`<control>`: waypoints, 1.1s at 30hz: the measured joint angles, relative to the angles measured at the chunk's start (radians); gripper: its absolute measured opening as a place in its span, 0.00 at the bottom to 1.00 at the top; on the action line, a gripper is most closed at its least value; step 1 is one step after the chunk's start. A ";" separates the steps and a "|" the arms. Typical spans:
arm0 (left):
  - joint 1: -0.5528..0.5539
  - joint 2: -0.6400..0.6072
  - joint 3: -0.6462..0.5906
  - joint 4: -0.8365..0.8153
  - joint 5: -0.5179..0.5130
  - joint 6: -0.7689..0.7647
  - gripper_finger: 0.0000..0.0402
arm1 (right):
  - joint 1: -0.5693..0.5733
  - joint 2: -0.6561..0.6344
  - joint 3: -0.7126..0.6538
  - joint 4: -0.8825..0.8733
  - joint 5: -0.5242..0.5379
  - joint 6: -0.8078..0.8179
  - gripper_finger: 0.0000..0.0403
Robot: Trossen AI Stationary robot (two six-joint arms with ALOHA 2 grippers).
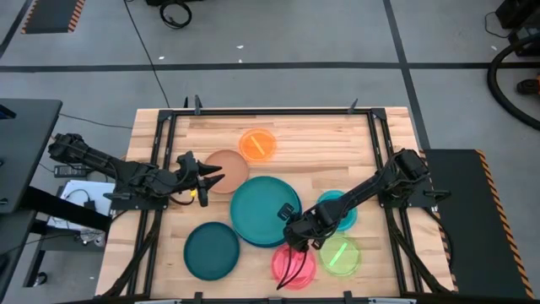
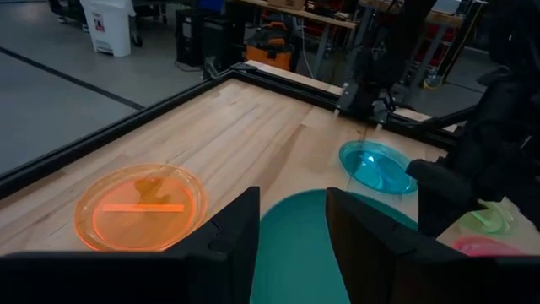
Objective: Stack plastic plates
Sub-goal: Stack the dark green plate on top of the green plate
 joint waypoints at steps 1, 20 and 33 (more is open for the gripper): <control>0.000 0.000 0.000 0.000 0.000 0.000 0.36 | 0.001 -0.004 0.000 -0.003 -0.001 0.010 0.31; -0.115 0.178 0.021 -0.180 0.495 -0.414 0.36 | 0.002 -0.192 -0.001 -0.132 0.072 0.288 0.38; -0.243 0.572 0.301 -0.594 0.504 -0.687 0.36 | 0.008 -0.189 -0.001 -0.165 0.066 0.329 0.38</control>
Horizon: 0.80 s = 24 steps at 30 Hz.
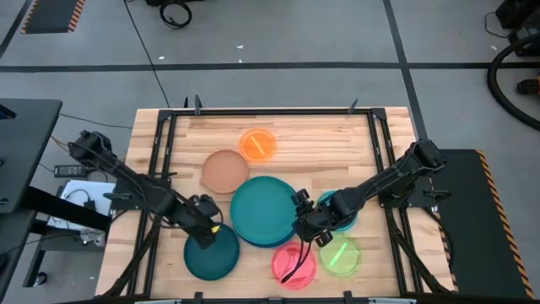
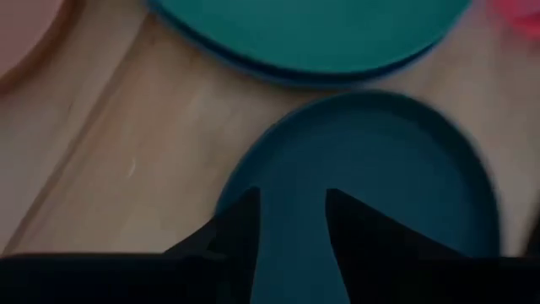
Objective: Stack plastic plates
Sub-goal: Stack the dark green plate on top of the green plate
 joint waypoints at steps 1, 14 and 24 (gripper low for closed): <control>0.002 0.018 0.001 0.001 0.007 -0.001 0.36 | 0.000 0.000 0.000 0.000 -0.001 0.000 0.38; 0.059 0.144 0.001 -0.077 0.140 0.029 0.36 | -0.001 0.000 0.000 0.011 -0.017 0.000 0.38; 0.061 0.139 0.053 -0.087 0.219 0.048 0.36 | -0.001 0.000 0.000 0.020 -0.017 -0.006 0.38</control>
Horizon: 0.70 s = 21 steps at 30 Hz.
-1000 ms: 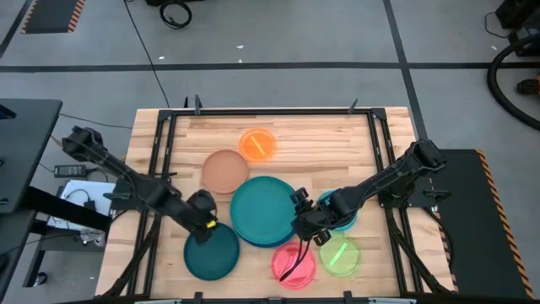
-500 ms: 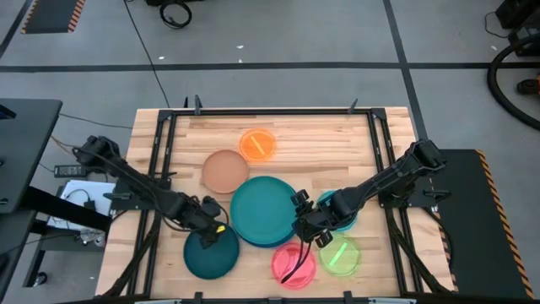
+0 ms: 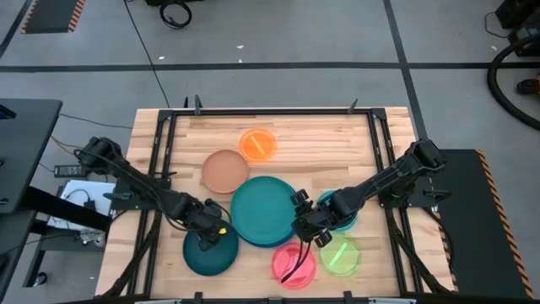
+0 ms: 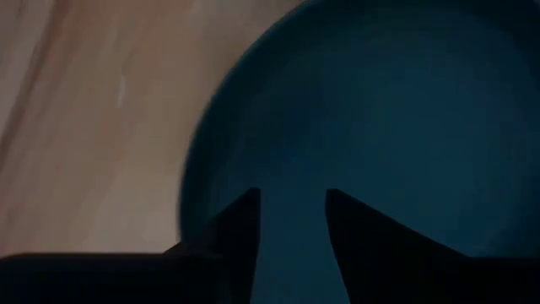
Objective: Stack plastic plates
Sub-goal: Stack the dark green plate on top of the green plate
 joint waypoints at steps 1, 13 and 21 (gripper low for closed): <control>0.000 0.000 0.016 -0.019 -0.001 0.010 0.36 | 0.000 0.000 0.000 0.000 0.000 -0.001 0.38; 0.122 0.000 0.068 -0.248 -0.057 0.228 0.36 | -0.002 0.000 0.000 0.006 -0.006 0.006 0.38; 0.196 0.000 0.032 -0.190 -0.009 0.326 0.36 | 0.000 0.000 0.000 -0.018 -0.022 0.031 0.38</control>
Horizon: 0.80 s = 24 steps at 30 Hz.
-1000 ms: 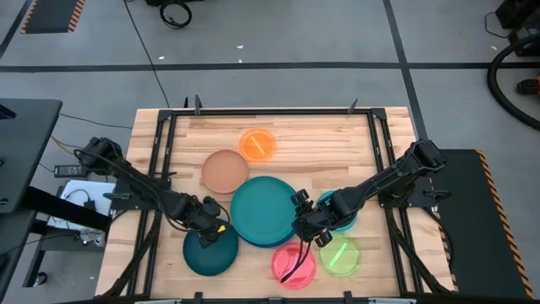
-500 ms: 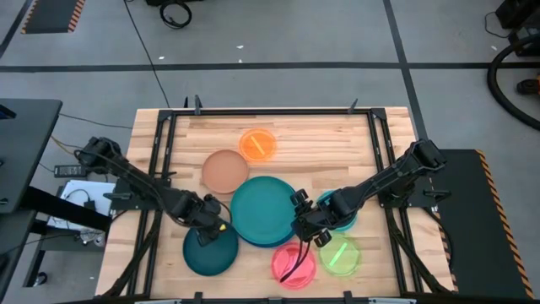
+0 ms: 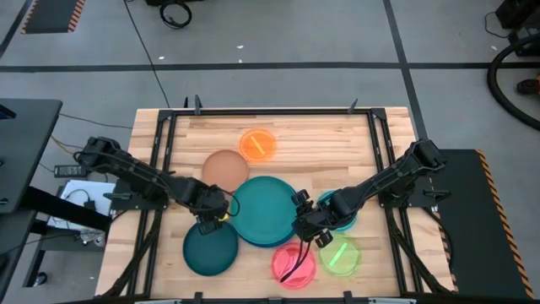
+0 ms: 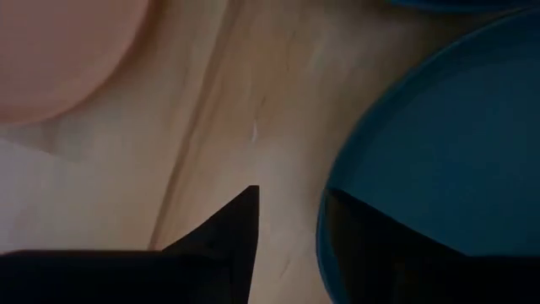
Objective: Stack plastic plates
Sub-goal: Stack the dark green plate on top of the green plate
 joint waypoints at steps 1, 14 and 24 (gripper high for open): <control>0.005 0.000 -0.023 0.023 0.019 0.003 0.36 | 0.000 0.000 0.000 0.000 -0.003 0.002 0.38; 0.014 0.000 -0.119 0.113 0.065 -0.001 0.35 | 0.000 0.000 0.000 0.014 -0.005 -0.006 0.38; 0.014 -0.033 -0.070 0.054 0.081 -0.027 0.35 | 0.000 0.000 0.000 0.028 -0.005 -0.019 0.38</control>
